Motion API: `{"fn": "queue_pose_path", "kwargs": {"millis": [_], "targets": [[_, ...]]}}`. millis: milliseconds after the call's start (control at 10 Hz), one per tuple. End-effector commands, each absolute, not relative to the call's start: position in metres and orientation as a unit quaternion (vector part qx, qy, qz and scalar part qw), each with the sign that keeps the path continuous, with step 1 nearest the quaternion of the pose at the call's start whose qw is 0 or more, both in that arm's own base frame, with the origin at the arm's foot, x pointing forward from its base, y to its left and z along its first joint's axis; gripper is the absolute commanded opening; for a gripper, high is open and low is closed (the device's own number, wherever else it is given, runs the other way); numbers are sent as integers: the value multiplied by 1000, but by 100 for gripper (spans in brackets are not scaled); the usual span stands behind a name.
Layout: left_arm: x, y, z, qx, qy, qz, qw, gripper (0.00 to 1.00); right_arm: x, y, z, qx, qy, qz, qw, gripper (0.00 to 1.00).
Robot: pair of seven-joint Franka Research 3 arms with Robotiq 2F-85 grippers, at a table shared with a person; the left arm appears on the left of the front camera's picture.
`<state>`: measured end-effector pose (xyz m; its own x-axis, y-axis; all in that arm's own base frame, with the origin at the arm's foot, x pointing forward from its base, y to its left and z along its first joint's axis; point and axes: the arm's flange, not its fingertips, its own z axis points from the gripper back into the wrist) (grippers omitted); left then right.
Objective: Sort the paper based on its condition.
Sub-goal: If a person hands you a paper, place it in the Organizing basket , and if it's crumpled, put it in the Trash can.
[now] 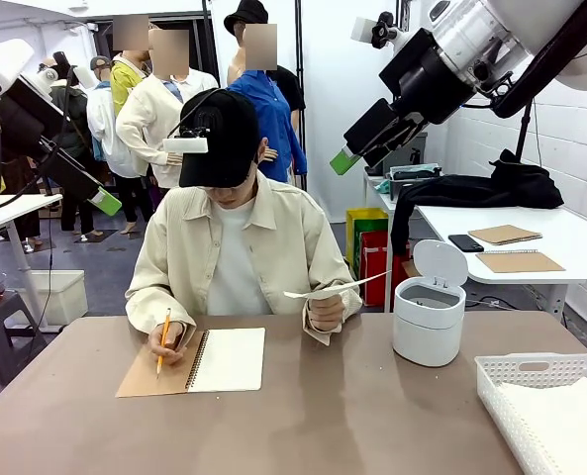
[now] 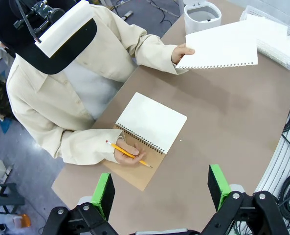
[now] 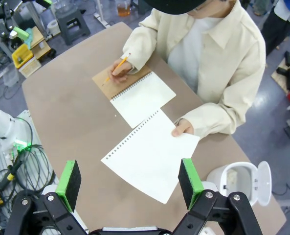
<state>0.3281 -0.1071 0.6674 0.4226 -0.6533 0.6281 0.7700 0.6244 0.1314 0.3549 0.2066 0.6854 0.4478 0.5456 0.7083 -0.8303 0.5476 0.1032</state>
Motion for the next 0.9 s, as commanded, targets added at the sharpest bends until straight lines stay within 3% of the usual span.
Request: {"fn": "queue_pose_path", "kwargs": {"millis": [0, 500, 600, 800], "targets": [[329, -107, 668, -89, -332, -422, 839, 100, 355, 206, 685, 224, -316, 420, 821, 100], [329, -107, 668, -89, -332, -422, 839, 100, 355, 207, 685, 225, -317, 419, 821, 100], [329, -107, 668, -89, -332, -422, 839, 100, 372, 207, 694, 277, -253, 365, 852, 100], [329, -107, 668, -89, -332, -422, 839, 100, 414, 210, 692, 290, -180, 275, 899, 100]]}}
